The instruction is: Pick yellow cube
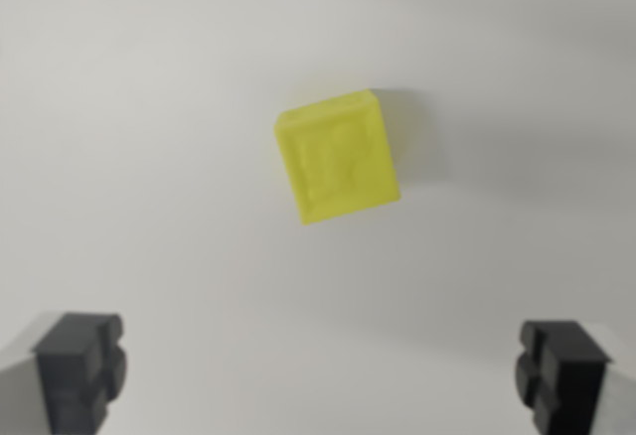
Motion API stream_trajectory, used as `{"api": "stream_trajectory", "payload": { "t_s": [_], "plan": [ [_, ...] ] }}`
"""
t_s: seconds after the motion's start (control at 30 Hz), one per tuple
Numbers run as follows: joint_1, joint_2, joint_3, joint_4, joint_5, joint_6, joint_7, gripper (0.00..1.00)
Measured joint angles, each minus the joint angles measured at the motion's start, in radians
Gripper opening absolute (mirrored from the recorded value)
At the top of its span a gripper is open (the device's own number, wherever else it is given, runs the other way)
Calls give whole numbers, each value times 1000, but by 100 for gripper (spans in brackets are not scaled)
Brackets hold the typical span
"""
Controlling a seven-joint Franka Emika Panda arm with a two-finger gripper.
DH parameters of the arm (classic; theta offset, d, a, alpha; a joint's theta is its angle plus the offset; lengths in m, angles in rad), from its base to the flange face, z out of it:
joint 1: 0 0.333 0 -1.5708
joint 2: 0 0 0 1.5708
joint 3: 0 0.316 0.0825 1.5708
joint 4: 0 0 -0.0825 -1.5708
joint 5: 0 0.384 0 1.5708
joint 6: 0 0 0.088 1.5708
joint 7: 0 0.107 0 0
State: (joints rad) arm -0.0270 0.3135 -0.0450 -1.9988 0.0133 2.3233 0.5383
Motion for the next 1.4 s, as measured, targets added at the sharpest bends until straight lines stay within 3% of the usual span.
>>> {"api": "stream_trajectory", "payload": {
  "t_s": [1.4],
  "plan": [
    [-5,210,1,14,22,186,-257,100]
  ]
}}
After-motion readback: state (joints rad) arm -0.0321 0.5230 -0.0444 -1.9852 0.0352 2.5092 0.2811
